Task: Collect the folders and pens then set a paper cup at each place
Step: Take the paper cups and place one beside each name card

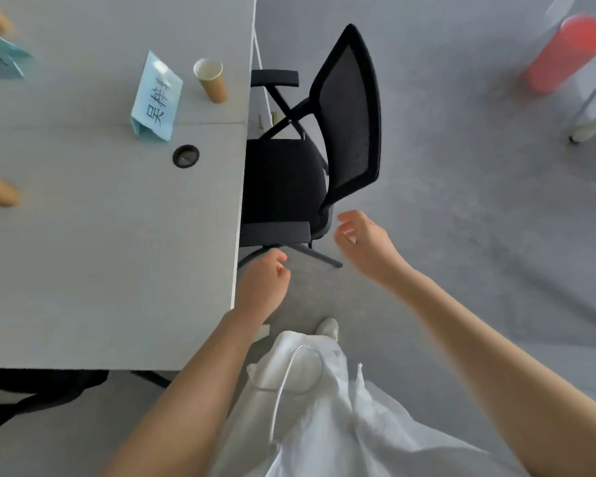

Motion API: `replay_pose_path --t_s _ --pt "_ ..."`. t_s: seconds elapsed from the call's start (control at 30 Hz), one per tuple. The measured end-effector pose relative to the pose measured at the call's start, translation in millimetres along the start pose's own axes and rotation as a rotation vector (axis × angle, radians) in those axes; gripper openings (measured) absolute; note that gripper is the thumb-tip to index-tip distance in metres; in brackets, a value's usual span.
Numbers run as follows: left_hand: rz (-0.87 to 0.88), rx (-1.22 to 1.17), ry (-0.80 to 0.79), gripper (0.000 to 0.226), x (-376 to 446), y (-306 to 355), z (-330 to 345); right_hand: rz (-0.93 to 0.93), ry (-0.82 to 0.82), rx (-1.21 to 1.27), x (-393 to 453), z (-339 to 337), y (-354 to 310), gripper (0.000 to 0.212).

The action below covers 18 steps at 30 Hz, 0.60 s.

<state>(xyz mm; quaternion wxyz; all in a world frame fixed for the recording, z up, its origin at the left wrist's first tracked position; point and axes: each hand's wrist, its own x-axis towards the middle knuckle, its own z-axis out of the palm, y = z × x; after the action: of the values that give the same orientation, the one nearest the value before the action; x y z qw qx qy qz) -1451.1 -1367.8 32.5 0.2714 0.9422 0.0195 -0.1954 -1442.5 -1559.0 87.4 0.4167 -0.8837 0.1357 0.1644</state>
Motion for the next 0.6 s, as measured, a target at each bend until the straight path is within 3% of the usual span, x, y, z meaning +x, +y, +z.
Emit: replay_pose_path --t_s 0.33,0.6 --pt "-0.122 -0.097 0.117 0.029 120.3 87.9 0.2 -0.193 -0.131 -0.064 148.0 -89.7 -29.6 0.037" --pt "-0.378 -0.256 0.224 0.035 221.5 189.4 29.6 -0.295 -0.316 -0.133 273.1 -165.9 -20.2 0.037"
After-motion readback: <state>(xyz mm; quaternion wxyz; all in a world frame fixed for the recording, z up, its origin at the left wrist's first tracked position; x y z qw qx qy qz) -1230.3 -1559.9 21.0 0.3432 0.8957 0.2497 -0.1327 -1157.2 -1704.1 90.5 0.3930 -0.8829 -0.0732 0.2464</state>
